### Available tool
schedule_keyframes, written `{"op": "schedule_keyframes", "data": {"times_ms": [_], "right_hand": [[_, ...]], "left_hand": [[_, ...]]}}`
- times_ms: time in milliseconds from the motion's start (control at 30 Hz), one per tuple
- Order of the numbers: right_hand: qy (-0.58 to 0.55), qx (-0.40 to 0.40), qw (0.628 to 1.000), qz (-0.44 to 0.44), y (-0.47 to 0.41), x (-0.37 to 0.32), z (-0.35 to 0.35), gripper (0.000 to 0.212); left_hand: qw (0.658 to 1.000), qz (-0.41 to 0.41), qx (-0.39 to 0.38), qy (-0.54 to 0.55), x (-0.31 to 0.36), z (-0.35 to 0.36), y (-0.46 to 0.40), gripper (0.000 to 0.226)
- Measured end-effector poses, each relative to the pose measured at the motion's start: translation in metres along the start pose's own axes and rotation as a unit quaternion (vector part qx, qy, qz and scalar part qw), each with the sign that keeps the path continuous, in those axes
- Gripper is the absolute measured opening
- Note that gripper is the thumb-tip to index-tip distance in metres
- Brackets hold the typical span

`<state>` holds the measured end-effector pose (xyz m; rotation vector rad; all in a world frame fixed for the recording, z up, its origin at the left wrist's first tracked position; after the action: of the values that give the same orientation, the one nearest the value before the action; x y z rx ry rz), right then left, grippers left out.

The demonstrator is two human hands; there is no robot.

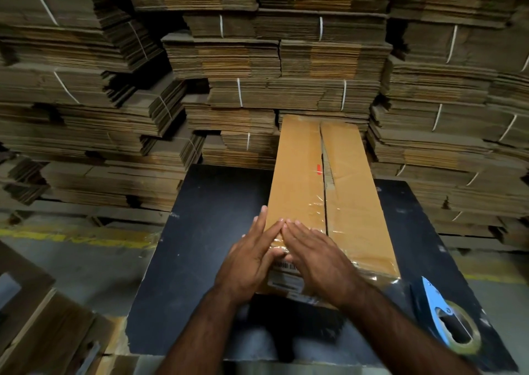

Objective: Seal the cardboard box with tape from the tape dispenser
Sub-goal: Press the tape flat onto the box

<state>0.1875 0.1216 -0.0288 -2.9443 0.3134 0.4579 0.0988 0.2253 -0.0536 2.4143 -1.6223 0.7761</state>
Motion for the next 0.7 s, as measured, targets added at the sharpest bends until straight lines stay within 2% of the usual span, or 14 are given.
{"op": "schedule_keyframes", "data": {"times_ms": [267, 400, 533, 600, 700], "right_hand": [[-0.005, -0.005, 1.0, 0.003, 0.0, 0.009, 0.005, 0.065], [0.0, 0.029, 0.999, 0.042, 0.008, 0.004, 0.0, 0.071], [0.022, 0.074, 0.993, 0.091, 0.022, 0.009, 0.0, 0.063], [0.047, 0.061, 0.993, 0.09, 0.021, 0.008, 0.004, 0.073], [0.037, 0.025, 0.995, 0.092, 0.024, 0.01, 0.005, 0.104]], "left_hand": [[0.999, -0.005, -0.015, -0.037, -0.015, 0.005, 0.007, 0.059], [0.995, 0.034, 0.02, -0.092, 0.01, -0.007, 0.011, 0.064], [0.989, 0.054, 0.064, -0.119, 0.013, -0.009, 0.005, 0.064], [0.986, 0.059, 0.091, -0.129, 0.011, -0.006, 0.004, 0.06], [0.98, 0.101, 0.096, -0.139, 0.008, -0.004, 0.005, 0.054]]}}
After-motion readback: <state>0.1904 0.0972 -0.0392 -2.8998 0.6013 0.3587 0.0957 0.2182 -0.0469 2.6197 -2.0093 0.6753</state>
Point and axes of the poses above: each hand's wrist, its own y-axis away from the middle knuckle, its own z-axis out of the palm, x = y × z, the point moved 7 cm from there along -y, towards the middle knuckle, and after that the axes turned 13 degrees about -y, right-handed, at the moved point
